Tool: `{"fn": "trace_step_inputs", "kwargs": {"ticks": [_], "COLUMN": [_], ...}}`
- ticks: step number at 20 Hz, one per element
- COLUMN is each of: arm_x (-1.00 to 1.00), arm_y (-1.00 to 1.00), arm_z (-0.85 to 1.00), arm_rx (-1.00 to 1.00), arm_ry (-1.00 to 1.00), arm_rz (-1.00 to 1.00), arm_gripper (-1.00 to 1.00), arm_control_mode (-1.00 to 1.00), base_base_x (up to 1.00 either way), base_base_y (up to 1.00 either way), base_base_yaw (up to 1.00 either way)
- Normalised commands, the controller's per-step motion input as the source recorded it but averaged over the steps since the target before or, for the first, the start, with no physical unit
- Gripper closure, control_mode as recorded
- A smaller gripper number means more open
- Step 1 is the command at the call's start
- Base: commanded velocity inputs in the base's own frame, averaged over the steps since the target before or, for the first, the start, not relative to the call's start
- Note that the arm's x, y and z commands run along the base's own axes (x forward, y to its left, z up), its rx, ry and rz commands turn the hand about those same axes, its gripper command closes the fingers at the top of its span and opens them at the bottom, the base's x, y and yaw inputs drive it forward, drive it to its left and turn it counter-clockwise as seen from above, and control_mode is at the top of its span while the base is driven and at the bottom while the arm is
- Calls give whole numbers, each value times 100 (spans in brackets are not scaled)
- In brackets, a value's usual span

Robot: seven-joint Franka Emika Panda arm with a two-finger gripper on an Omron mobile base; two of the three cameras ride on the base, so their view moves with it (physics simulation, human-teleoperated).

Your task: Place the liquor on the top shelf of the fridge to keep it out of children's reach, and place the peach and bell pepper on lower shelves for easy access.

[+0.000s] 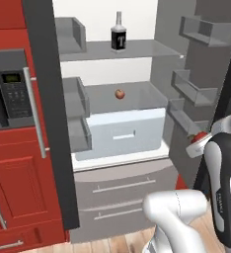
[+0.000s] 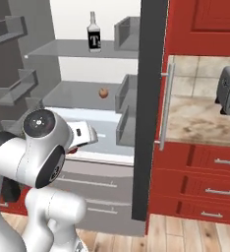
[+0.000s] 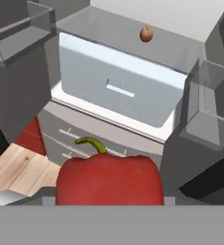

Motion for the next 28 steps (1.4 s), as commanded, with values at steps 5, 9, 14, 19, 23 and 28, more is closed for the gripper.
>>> {"fn": "trace_step_inputs", "kwargs": {"ticks": [5,9,14,19,23,28], "arm_x": [0,0,0,14,69,72], "arm_y": [0,0,0,0,0,0], "arm_z": [0,0,0,0,-1,-1], "arm_rx": [0,0,0,0,0,0], "arm_ry": [0,0,0,0,0,0], "arm_rz": [0,0,0,-1,-1,0], "arm_gripper": [100,100,100,100,100,100], "arm_control_mode": [100,100,100,-100,-100,-100], "base_base_x": [59,62,64,54,0,0], "base_base_y": [42,58,54,17,0,0], "base_base_yaw": [-26,-23,-20,-10,0,0]}}
